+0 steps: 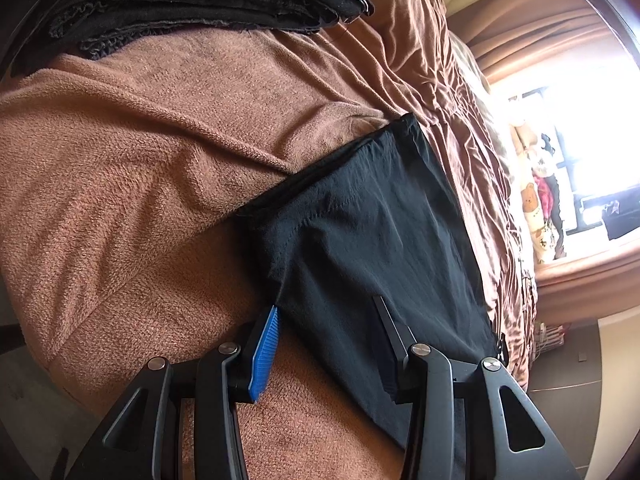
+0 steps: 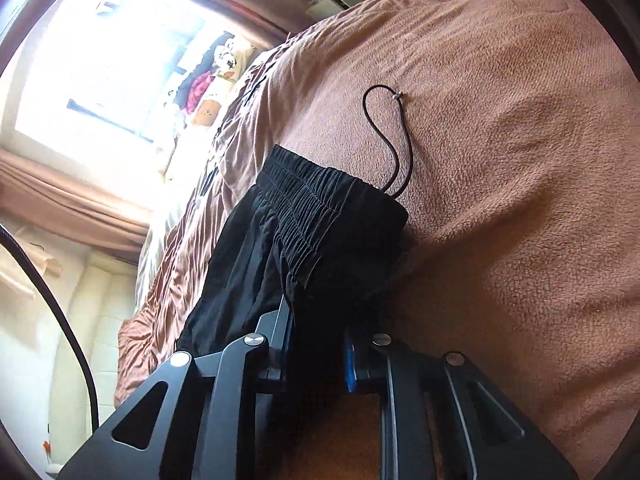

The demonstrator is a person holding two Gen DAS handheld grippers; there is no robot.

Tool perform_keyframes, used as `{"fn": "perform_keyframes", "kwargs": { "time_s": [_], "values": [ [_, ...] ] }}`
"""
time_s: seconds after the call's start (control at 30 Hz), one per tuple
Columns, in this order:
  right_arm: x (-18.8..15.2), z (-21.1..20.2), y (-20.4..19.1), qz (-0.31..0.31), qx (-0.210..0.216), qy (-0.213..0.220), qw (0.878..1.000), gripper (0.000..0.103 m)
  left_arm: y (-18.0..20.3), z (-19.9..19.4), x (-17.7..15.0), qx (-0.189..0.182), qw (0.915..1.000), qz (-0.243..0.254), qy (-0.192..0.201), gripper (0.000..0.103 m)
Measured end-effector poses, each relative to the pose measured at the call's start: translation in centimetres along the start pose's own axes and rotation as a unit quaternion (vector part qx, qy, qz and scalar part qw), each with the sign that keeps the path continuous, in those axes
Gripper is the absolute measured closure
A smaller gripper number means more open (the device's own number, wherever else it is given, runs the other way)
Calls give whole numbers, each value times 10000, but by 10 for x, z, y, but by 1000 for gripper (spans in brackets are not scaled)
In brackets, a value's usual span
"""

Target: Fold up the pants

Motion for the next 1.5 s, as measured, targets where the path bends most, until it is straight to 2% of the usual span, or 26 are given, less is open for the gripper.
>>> {"fn": "perform_keyframes", "kwargs": {
  "time_s": [0.17,0.23,0.3,0.4,0.53,0.57,0.63,0.67,0.7,0.83,1.0,1.07,1.13,1.17,1.2,1.27,1.33,1.5],
  "values": [
    [-14,-14,-7,-28,-59,104,9999,87,2,2,6,31,9999,104,66,58],
    [-22,-13,-8,-93,-131,133,9998,87,3,1,9,73,9998,160,123,61],
    [-29,-11,-10,-175,-300,34,9994,85,1,0,10,54,9998,142,145,62],
    [-26,-1,-14,-2,-325,-170,9993,82,-2,-5,13,54,9996,155,219,62],
    [-30,-15,-17,-19,-346,-215,9992,79,-7,-9,18,28,9995,176,270,62],
    [-30,-18,-19,-38,-340,-206,9992,79,-8,-10,20,40,9994,184,291,63],
    [-25,-17,-22,-85,-380,-211,9990,79,-10,-10,25,132,9992,182,326,75],
    [-21,-14,-22,-71,-389,-233,9989,79,-11,-9,28,184,9992,155,333,87],
    [-19,-14,-21,-16,-395,-244,9989,79,-12,-9,30,190,9992,139,328,92],
    [-9,3,-20,115,-529,-313,9980,79,-9,-8,35,333,9986,221,336,95],
    [-12,2,-33,58,-657,-292,9974,79,-12,-4,44,323,9991,120,260,95],
    [-13,1,-34,99,-668,-370,9970,79,-13,-3,44,299,9994,29,142,93],
    [-11,1,-38,90,-704,-404,9967,79,-15,-5,44,271,9996,-53,77,86],
    [-12,-3,-40,76,-716,-420,9965,79,-15,-9,43,216,9997,-65,103,76],
    [-12,-4,-42,67,-713,-433,9965,77,-16,-12,41,149,9998,-65,130,61],
    [-15,-12,-48,19,-664,-424,9969,70,-17,-18,38,-27,9998,-56,182,47],
    [-21,-21,-56,-123,-641,-395,9971,64,-18,-19,35,-49,9998,-36,168,47],
    [-35,-36,-87,-589,-627,-378,9956,63,-21,-14,39,-163,9998,-46,143,47]
  ]
}}
Point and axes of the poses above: each gripper's, at about its wrist camera, not at the fingertips, and z roughly the way its jaws point, y to its right, x to its top, the point moved 2 cm from there along z, roughly the way its jaws point, and after that the axes turned 8 degrees about -y, right-handed, at the moved point
